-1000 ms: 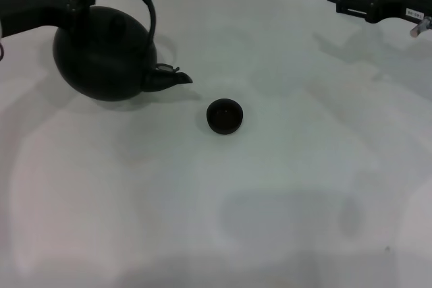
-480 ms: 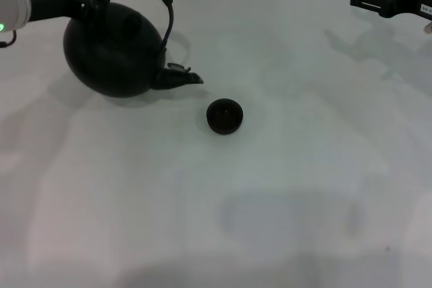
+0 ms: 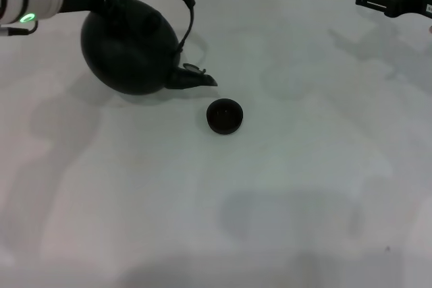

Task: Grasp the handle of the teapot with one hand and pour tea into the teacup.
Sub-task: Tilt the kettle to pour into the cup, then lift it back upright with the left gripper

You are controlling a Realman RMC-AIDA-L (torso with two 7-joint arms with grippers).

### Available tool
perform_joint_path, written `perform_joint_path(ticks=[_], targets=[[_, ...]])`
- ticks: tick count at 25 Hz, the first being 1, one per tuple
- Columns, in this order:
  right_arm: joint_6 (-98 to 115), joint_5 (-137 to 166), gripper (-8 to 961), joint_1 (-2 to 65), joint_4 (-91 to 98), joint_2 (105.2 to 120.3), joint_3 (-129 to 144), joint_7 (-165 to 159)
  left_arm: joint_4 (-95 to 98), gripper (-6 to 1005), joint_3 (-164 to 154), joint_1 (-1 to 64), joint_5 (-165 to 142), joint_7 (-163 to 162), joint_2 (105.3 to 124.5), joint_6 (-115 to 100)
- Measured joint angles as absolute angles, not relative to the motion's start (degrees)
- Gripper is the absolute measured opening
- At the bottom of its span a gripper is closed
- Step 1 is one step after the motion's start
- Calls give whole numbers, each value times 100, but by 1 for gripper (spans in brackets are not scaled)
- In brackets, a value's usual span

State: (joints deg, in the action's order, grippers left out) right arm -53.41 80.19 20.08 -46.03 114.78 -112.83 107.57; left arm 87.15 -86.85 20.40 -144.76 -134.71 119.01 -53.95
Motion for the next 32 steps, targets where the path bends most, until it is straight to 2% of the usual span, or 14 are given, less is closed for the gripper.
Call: perform_joint_path(ticks=[15, 32], targets=[[-5390, 7997, 845, 1951, -4511, 11478, -11584, 10766, 8766, 152, -8837, 2374, -14905, -13598, 11901, -5933], [-5314, 7998, 846, 1974, -4376, 11478, -11648, 10784, 8945, 147, -9192, 2454, -15555, -13791, 11900, -6075]])
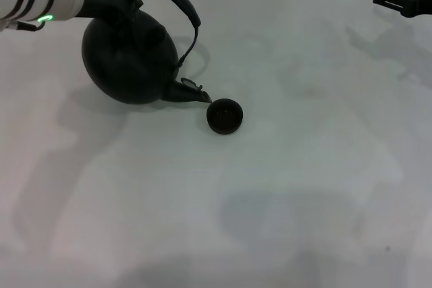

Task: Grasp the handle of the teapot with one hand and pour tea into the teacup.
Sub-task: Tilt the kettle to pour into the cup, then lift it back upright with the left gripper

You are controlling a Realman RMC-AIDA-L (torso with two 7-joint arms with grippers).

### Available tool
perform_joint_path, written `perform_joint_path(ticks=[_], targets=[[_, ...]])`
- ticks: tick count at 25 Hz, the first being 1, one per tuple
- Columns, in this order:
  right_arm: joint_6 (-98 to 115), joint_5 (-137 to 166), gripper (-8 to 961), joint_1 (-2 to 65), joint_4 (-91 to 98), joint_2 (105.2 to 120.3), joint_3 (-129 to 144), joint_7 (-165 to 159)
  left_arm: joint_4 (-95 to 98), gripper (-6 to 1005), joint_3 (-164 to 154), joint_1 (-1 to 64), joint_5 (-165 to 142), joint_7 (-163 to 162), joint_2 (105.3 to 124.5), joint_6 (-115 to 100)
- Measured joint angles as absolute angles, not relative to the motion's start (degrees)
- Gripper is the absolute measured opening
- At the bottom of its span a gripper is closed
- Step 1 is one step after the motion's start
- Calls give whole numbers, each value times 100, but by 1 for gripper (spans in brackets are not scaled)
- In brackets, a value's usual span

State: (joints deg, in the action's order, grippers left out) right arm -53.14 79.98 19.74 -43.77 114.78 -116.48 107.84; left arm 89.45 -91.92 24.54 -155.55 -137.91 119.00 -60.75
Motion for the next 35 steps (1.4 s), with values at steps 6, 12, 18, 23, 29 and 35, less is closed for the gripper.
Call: perform_joint_path(ticks=[6, 12, 18, 23, 29, 35], targets=[[-5314, 7999, 845, 1985, -4326, 11478, -11647, 10784, 8947, 148, -9267, 2587, -15561, -13800, 11900, -6135], [-5309, 7998, 845, 1979, -4324, 11478, -11647, 10790, 8948, 144, -9366, 2745, -15704, -13817, 11903, -6299], [-5292, 7998, 846, 1964, -4288, 11479, -11660, 10826, 8948, 144, -9442, 2880, -15799, -13891, 11904, -6354], [-5290, 7998, 846, 1979, -4251, 11478, -11671, 10828, 8928, 144, -9494, 2966, -15973, -13898, 11906, -6377], [-5275, 7998, 846, 1994, -4251, 11478, -11672, 10842, 8894, 143, -9542, 3084, -16089, -13903, 11913, -6501], [-5265, 7998, 846, 1995, -4234, 11479, -11673, 10898, 8892, 142, -9568, 3149, -16092, -13904, 11911, -6547]])
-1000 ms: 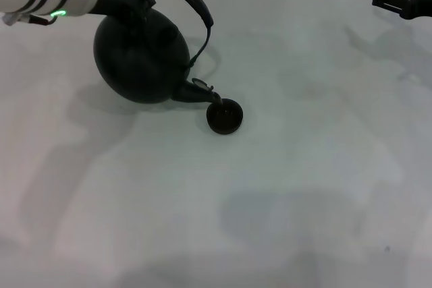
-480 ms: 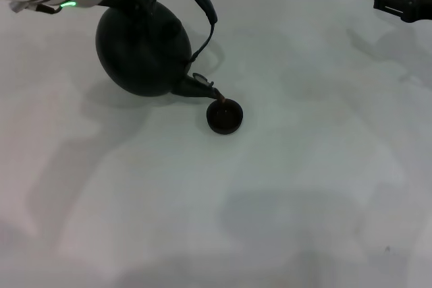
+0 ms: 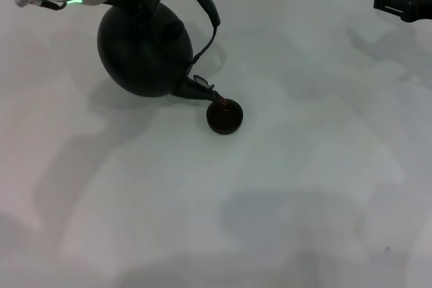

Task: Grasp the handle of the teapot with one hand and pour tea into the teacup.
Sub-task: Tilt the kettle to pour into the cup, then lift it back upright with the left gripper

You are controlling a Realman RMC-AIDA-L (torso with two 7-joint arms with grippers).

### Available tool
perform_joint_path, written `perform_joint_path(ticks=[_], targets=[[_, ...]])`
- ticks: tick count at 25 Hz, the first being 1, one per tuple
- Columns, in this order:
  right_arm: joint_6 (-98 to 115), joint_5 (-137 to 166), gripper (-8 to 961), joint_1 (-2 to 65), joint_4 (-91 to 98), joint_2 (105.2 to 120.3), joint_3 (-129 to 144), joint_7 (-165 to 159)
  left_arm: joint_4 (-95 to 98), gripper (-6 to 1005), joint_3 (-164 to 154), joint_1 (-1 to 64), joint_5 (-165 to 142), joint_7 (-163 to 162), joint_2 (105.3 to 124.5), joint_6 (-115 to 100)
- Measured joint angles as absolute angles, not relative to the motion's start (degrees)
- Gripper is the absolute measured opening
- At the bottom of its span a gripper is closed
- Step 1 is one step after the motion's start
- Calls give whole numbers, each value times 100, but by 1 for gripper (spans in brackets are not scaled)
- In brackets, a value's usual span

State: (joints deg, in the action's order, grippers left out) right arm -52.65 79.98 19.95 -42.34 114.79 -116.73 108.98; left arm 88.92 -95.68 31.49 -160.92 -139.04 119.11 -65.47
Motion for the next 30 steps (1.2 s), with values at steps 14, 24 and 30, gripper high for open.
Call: perform_joint_path(ticks=[14, 24, 30], targets=[[-5264, 7998, 845, 2002, -4177, 11478, -11725, 10914, 8891, 139, -9654, 3244, -16228, -13914, 11916, -6648], [-5265, 7998, 845, 2004, -4174, 11478, -11727, 10933, 8888, 140, -9733, 3291, -16234, -13962, 11912, -6662], [-5264, 7982, 846, 2004, -4121, 11478, -11738, 10977, 8885, 139, -9742, 3291, -16234, -13964, 11909, -6663]])
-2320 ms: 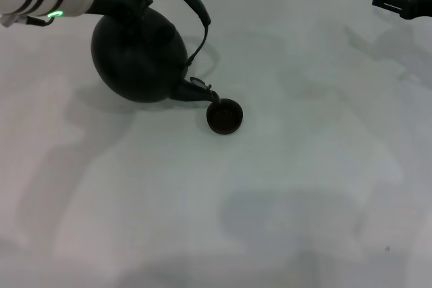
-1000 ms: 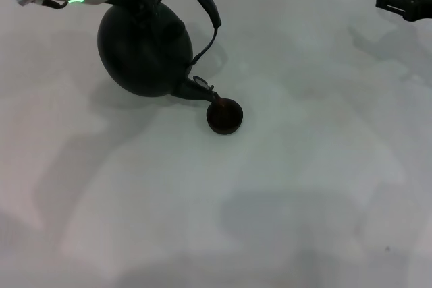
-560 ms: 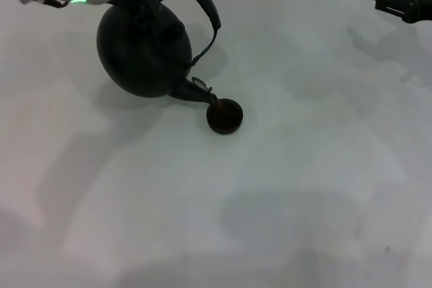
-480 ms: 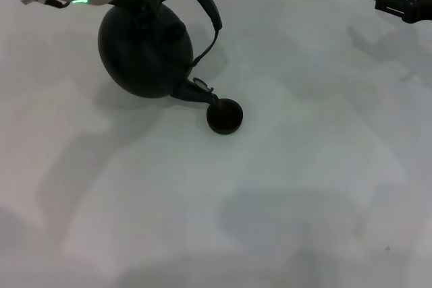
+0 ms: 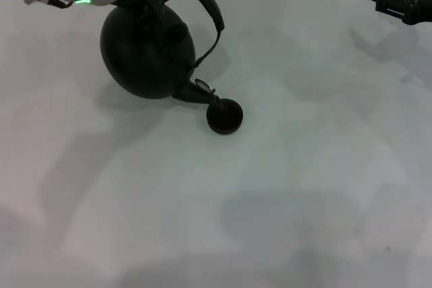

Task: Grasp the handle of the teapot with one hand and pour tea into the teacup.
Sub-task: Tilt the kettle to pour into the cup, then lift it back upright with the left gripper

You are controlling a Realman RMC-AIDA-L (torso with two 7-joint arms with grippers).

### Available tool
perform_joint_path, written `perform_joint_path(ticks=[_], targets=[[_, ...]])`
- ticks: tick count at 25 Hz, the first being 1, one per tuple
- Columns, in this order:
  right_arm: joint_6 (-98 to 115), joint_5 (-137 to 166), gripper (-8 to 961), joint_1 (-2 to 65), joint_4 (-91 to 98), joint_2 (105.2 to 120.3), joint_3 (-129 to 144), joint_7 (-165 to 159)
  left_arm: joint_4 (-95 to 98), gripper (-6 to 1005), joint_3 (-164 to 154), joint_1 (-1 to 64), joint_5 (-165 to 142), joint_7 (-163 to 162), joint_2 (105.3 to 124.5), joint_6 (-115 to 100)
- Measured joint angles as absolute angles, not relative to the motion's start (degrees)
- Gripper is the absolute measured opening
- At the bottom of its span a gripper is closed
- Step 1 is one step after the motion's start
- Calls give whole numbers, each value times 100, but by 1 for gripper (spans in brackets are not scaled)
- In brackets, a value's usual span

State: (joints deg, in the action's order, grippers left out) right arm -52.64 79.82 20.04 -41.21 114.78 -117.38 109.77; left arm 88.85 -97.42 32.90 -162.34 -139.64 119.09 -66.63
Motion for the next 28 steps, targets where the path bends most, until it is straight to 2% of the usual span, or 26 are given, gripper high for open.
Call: perform_joint_path(ticks=[28], targets=[[-5256, 7936, 846, 2004, -4087, 11478, -11742, 11047, 8876, 137, -9772, 3246, -16233, -14073, 11918, -6627]])
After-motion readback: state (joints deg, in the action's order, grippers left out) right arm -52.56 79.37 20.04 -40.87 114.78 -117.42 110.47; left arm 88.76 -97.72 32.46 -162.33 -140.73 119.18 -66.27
